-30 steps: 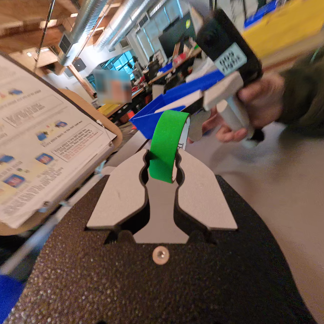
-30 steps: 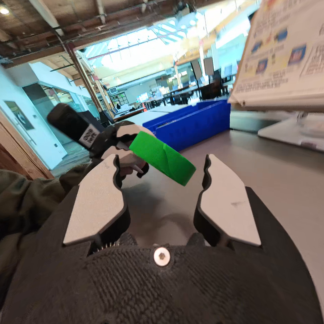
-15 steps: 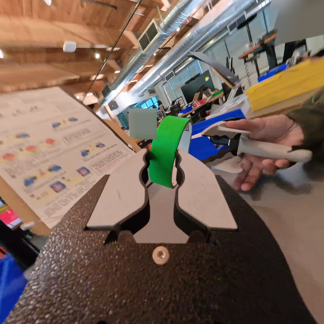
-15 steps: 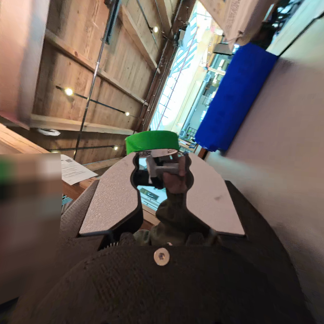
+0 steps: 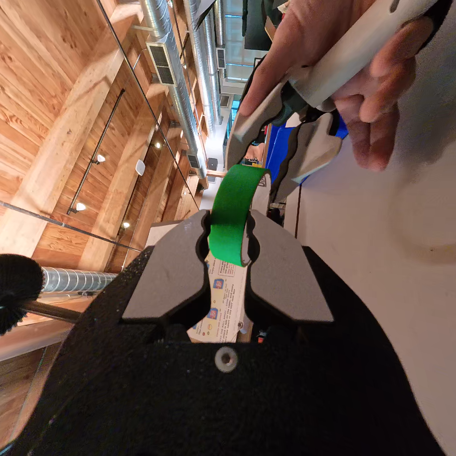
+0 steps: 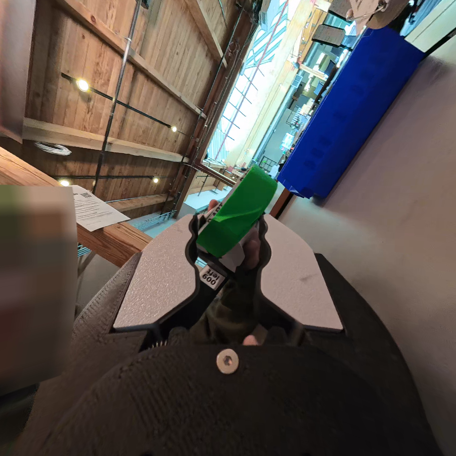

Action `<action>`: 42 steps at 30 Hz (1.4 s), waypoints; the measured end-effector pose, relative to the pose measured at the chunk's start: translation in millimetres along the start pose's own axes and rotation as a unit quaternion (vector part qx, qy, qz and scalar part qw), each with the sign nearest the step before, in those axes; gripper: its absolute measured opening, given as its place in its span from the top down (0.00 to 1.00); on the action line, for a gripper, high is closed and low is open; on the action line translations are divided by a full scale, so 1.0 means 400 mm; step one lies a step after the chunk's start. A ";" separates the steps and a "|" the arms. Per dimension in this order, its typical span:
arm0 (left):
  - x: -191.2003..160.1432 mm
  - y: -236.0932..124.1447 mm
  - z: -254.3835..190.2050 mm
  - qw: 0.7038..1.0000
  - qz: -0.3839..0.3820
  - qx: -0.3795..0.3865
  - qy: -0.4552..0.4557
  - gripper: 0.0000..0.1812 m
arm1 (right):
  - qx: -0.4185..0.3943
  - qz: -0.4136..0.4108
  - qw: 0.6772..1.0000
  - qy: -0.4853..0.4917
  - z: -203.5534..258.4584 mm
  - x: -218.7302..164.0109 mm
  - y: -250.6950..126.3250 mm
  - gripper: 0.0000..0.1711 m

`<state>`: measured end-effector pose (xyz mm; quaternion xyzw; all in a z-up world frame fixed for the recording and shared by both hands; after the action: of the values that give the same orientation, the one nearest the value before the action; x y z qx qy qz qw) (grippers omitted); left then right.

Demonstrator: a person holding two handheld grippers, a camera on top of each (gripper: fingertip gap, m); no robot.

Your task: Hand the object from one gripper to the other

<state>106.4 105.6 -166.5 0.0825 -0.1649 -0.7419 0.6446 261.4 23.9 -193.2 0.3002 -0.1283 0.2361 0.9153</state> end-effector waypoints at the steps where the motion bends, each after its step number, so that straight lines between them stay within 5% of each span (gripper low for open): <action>1: 0.005 0.002 -0.004 1.000 -0.003 -0.003 0.006 0.85 | -0.018 0.006 1.000 -0.007 -0.005 -0.001 0.000 0.74; 6: -0.008 0.003 -0.013 1.000 0.017 -0.017 -0.016 0.83 | -0.050 0.024 0.996 -0.071 0.000 0.010 -0.002 0.76; 12: -0.039 0.005 -0.021 0.978 0.054 -0.059 -0.195 0.66 | -0.089 0.032 0.970 -0.225 0.046 0.033 0.000 0.81; 15: -0.064 0.011 -0.017 0.904 0.078 -0.100 -0.408 0.59 | -0.093 0.038 0.948 -0.302 0.075 0.042 -0.003 0.82; 18: -0.092 0.014 -0.009 0.785 0.085 -0.144 -0.597 0.56 | -0.085 0.073 0.922 -0.370 0.100 0.033 0.008 0.84; 20: -0.106 0.015 -0.014 0.716 0.092 -0.180 -0.668 0.55 | -0.077 0.112 0.912 -0.388 0.109 0.016 0.024 0.85; 23: -0.110 0.010 -0.020 0.664 0.068 -0.209 -0.714 0.57 | -0.047 0.181 0.901 -0.391 0.108 -0.023 0.053 0.85; 27: -0.094 -0.008 -0.020 0.649 0.015 -0.264 -0.714 0.65 | 0.030 0.218 0.908 -0.358 0.119 -0.061 0.077 0.85; 30: -0.081 -0.020 -0.007 0.638 -0.046 -0.283 -0.715 0.84 | 0.066 0.204 0.917 -0.337 0.129 -0.060 0.076 0.85; 33: -0.089 -0.017 -0.009 0.627 -0.032 -0.296 -0.720 0.85 | 0.059 0.201 0.919 -0.334 0.124 -0.057 0.072 0.84; 38: -0.122 -0.006 -0.012 0.617 0.011 -0.243 -0.748 0.85 | -0.055 0.146 0.896 -0.416 0.106 -0.028 0.057 0.79; 42: -0.168 -0.004 -0.013 0.604 0.066 -0.171 -0.775 0.85 | -0.199 0.141 0.819 -0.519 0.087 -0.012 0.042 0.61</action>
<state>117.2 171.4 -177.8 -0.6466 -0.4782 -0.4977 0.3249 245.5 12.7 -159.5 0.1678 -0.6696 0.1409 0.7096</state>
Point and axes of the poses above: each gripper's, where its closed fingertips meet, y out along the fingers, x out of its top, z = x × y across the jaws, the point moved 8 cm from there along -y, back along the fingers, and after that the axes turned 11 degrees about x, right-handed, at the moved point
